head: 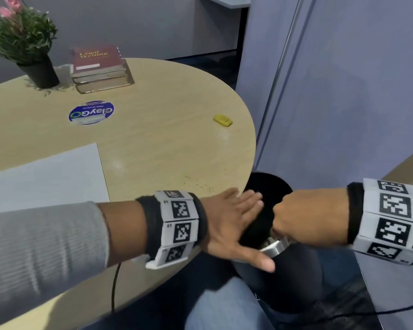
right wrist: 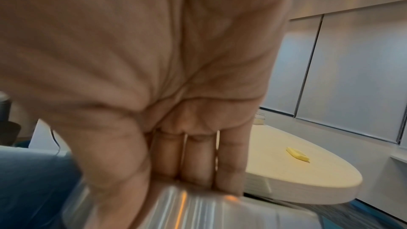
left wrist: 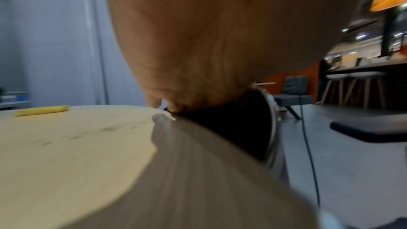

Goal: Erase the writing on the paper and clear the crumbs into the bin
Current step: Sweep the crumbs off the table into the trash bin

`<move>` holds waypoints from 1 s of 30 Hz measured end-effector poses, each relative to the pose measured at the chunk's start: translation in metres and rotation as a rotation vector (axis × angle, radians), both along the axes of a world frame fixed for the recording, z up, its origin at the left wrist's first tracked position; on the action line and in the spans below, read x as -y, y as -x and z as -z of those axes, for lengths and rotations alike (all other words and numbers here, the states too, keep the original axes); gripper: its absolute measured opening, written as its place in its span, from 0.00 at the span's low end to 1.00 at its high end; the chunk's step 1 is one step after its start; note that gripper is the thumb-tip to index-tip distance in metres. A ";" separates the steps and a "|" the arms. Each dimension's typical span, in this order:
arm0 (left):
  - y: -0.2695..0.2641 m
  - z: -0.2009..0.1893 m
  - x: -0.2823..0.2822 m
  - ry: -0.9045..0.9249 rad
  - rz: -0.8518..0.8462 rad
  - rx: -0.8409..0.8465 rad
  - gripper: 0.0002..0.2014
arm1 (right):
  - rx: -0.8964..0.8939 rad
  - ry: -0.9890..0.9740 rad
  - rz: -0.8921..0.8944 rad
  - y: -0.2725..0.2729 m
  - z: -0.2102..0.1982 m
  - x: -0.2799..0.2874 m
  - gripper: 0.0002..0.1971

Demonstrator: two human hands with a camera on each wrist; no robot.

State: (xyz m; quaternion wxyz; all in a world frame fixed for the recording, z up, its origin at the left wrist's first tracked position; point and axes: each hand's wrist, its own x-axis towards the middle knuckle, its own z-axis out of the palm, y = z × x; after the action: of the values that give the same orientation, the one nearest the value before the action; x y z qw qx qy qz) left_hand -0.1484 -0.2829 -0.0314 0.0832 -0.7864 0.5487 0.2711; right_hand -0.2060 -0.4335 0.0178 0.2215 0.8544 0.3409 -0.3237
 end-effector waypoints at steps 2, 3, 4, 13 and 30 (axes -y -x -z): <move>-0.004 -0.007 0.003 0.039 -0.014 0.016 0.60 | -0.003 -0.009 0.019 0.002 -0.001 0.001 0.09; -0.015 -0.010 0.000 0.045 -0.062 0.047 0.61 | 0.003 -0.015 0.029 0.002 -0.001 0.002 0.10; -0.028 -0.013 -0.004 0.030 -0.127 0.083 0.62 | 0.007 -0.017 0.032 0.002 0.000 0.003 0.10; -0.009 0.000 0.012 -0.041 -0.033 -0.002 0.60 | -0.021 0.011 0.019 -0.003 0.001 -0.002 0.06; -0.015 0.000 -0.053 -0.086 -0.228 0.031 0.64 | 0.018 -0.006 0.005 -0.002 0.011 -0.004 0.11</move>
State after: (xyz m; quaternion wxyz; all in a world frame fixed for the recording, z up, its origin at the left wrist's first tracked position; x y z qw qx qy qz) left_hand -0.1331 -0.2302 -0.0315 0.0941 -0.8434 0.4423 0.2900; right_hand -0.2041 -0.4300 0.0071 0.2210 0.8587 0.3377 -0.3158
